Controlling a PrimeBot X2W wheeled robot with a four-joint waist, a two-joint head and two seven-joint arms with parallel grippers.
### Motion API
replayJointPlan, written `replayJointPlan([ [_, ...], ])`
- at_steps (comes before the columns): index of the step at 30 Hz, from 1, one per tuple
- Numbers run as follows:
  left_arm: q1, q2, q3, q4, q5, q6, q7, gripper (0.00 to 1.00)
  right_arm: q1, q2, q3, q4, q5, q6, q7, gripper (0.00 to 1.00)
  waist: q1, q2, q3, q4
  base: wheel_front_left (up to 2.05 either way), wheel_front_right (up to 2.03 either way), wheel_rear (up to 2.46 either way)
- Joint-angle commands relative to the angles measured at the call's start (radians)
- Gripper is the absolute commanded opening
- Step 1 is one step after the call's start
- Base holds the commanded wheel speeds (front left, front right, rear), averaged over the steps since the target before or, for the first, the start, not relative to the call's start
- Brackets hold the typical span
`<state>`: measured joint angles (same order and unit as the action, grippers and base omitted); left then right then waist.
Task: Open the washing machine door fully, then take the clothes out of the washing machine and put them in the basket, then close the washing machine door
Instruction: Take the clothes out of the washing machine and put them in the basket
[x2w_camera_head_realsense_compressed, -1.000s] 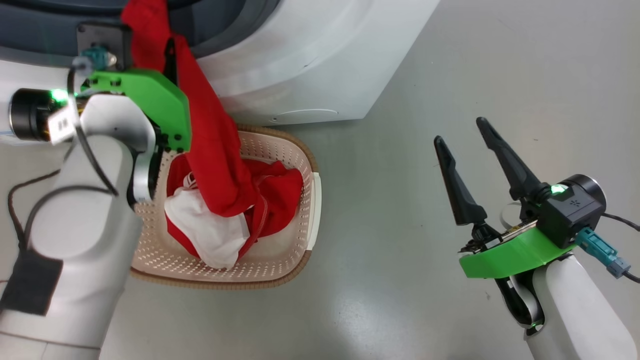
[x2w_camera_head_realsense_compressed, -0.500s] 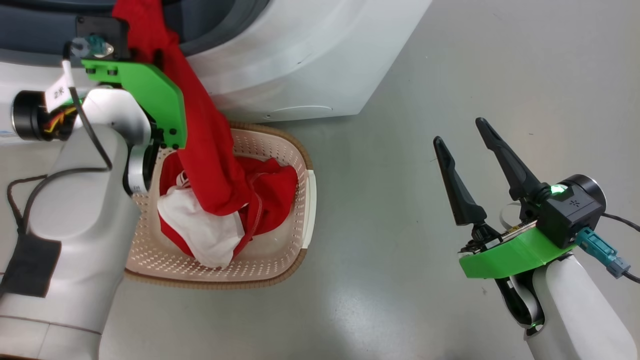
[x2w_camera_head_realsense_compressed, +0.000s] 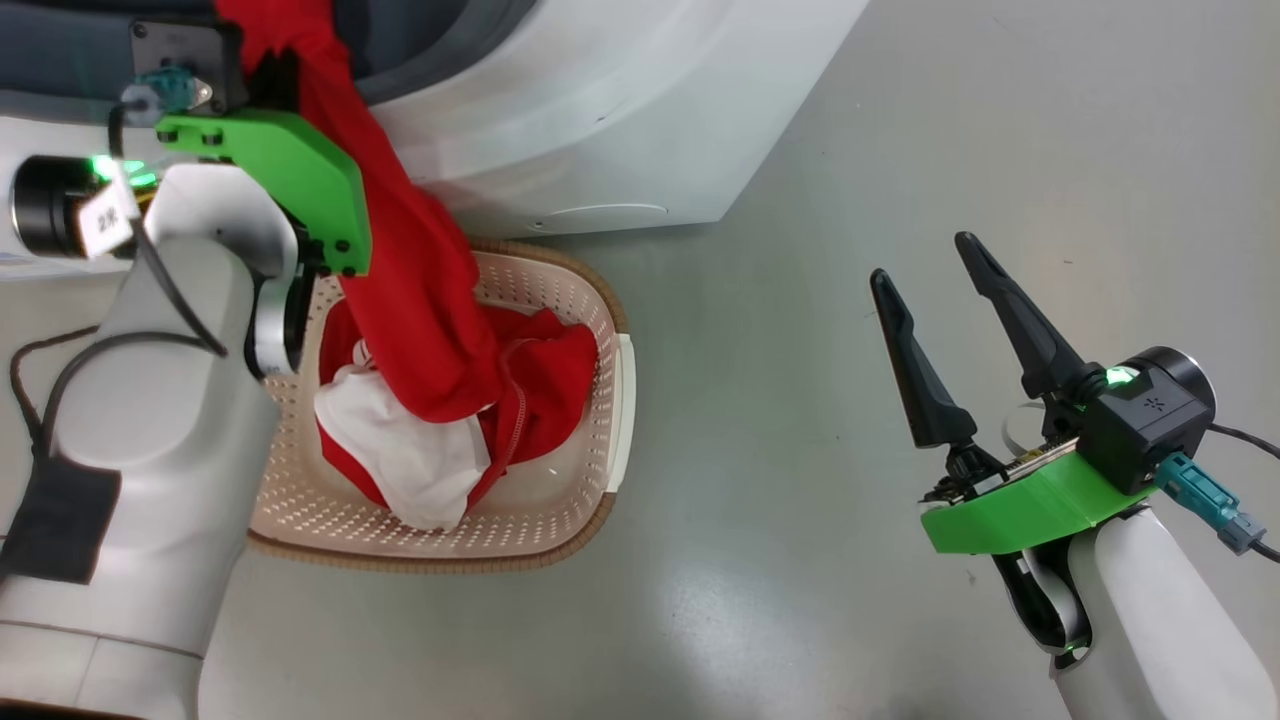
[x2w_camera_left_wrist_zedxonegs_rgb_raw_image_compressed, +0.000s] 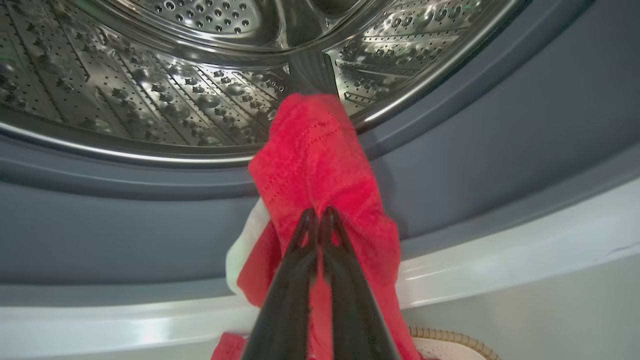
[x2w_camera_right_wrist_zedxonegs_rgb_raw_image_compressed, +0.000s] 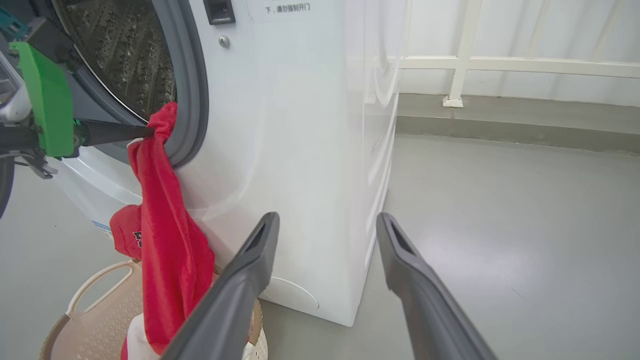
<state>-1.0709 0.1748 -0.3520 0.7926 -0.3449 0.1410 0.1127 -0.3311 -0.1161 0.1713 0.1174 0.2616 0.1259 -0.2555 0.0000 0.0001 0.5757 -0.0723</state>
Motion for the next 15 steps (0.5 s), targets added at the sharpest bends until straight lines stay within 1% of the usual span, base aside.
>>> replayJointPlan([
  [1,-0.022,0.034,0.025,-0.038,-0.005,0.010,-0.032,0.00,0.012,0.001,0.014,-0.024,0.009,0.005,-0.006,1.00,0.0000,-0.0001,0.000,0.003,0.00,0.00,0.00],
  [8,0.052,0.030,0.032,-0.132,-0.016,0.020,-0.134,0.00,0.016,-0.001,0.010,-0.024,0.008,0.005,-0.006,1.00,0.0000,-0.0001,-0.003,0.018,0.00,0.00,0.00],
  [12,0.122,0.034,0.035,-0.236,-0.018,0.035,-0.190,0.00,0.020,-0.005,0.006,-0.025,0.008,0.005,-0.006,1.00,0.0000,-0.0001,-0.006,0.029,0.00,0.00,0.00],
  [15,0.191,0.032,0.031,-0.314,-0.026,0.042,-0.195,0.00,0.023,-0.008,0.004,-0.024,0.007,0.005,-0.006,1.00,0.0000,-0.0001,-0.011,0.038,0.00,0.00,0.00],
])
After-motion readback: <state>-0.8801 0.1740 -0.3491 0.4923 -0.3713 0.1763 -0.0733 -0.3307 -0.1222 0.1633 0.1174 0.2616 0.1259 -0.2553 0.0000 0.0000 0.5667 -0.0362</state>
